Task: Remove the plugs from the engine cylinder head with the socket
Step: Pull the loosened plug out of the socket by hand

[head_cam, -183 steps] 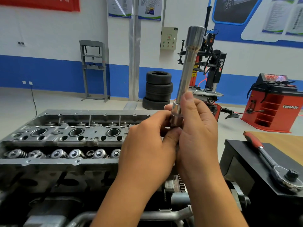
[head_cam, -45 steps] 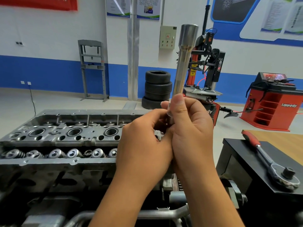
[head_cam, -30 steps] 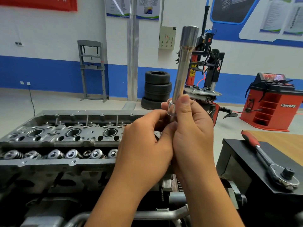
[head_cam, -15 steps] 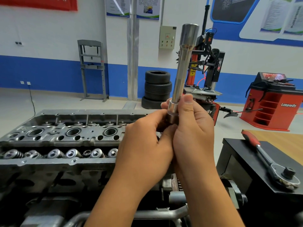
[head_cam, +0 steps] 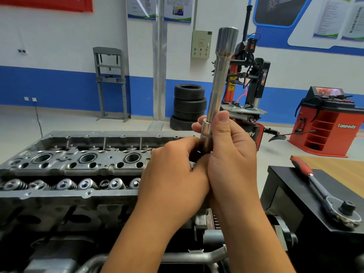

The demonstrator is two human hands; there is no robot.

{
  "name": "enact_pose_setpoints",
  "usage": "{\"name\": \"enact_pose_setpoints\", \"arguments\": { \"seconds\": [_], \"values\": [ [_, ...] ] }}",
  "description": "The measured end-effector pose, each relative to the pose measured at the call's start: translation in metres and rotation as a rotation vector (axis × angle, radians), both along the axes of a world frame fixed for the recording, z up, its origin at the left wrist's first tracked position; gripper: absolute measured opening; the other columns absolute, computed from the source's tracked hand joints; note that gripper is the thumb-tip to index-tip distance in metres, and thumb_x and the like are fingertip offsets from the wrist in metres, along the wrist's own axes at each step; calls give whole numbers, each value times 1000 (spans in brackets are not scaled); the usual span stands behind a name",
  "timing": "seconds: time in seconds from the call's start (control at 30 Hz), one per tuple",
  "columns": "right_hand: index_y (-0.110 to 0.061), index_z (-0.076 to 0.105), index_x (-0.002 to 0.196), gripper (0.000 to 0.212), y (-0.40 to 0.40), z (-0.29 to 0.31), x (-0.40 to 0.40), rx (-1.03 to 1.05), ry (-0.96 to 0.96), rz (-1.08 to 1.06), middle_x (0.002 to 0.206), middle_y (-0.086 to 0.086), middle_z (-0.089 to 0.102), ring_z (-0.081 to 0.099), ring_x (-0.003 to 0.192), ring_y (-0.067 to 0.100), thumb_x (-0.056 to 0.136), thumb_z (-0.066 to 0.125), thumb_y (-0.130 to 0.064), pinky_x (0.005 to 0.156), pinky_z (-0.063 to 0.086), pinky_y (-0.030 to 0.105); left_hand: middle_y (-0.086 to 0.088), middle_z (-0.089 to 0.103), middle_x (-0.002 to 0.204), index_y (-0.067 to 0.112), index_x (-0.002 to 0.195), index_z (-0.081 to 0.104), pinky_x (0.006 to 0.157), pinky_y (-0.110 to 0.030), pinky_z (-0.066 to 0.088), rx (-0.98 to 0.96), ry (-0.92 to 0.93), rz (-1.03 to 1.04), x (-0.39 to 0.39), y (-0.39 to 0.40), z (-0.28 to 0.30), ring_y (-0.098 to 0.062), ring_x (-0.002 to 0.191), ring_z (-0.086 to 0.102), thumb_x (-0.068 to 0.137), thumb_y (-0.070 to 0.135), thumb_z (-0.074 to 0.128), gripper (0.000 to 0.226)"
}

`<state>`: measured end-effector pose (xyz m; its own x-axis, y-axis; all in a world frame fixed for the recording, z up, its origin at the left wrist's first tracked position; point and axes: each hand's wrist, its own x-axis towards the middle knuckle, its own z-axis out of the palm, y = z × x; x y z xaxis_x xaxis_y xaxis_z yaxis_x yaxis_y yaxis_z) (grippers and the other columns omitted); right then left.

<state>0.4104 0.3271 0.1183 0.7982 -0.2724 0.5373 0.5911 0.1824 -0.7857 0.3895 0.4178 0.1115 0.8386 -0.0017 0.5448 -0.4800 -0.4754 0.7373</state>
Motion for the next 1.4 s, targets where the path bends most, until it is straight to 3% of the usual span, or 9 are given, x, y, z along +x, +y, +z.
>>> {"name": "enact_pose_setpoints", "arguments": {
  "seconds": [0.13,0.27,0.5,0.67,0.8,0.93,1.1,1.27,1.4],
  "values": [
    [-31,70,84,23,1,2,-4,47,14,51,93,9,75,68,79,16,86,69,-53,82,60,50,22,74,85,48,99,70,74,-41,60,11,-16,59,0,0,0,-9,82,71,78,53,56,26],
    [-21,68,88,31,1,3,-5,37,28,40,93,14,73,64,74,19,85,68,-52,74,61,50,22,71,78,47,94,68,65,-39,60,2,-28,129,1,-1,-1,-7,68,66,76,50,62,19],
    [-3,65,85,53,2,3,-2,1,9,-21,88,23,68,62,76,17,96,50,-53,74,53,38,15,75,81,42,98,74,70,-43,61,-8,-23,-21,-3,2,1,-10,76,72,90,54,51,27],
    [-16,67,90,36,1,3,-4,78,11,29,85,11,70,61,72,14,84,72,-52,68,54,36,20,75,84,44,101,74,71,-40,60,-15,-39,81,-1,0,-2,-8,80,70,82,57,55,30],
    [-12,67,94,48,0,2,-5,48,-5,33,86,14,71,61,68,9,81,71,-58,63,55,25,18,73,77,43,94,74,66,-39,59,-29,-64,143,0,-2,-3,-7,71,68,80,58,60,25],
    [-5,69,90,53,1,3,-4,6,31,-7,90,23,68,59,73,15,92,55,-56,71,52,40,7,74,75,39,95,76,65,-42,58,-8,-67,31,-2,0,1,-19,73,70,88,53,52,28],
    [6,61,88,58,3,5,-6,57,25,21,89,36,57,53,75,22,94,54,-51,72,45,41,16,75,76,41,97,78,68,-41,59,-47,-51,36,-2,1,0,-13,73,70,84,53,56,28],
    [-12,66,96,39,0,3,-5,60,-5,31,90,14,73,63,69,7,82,74,-48,64,53,20,25,76,83,48,104,78,72,-35,61,-54,-28,54,-2,1,0,-4,78,71,79,55,59,32],
    [-10,69,93,43,1,2,-5,9,2,30,91,17,71,60,70,9,86,68,-52,63,53,22,25,75,82,46,100,79,72,-32,61,-65,-42,99,-1,0,0,0,80,71,75,57,58,35]
  ]
}}
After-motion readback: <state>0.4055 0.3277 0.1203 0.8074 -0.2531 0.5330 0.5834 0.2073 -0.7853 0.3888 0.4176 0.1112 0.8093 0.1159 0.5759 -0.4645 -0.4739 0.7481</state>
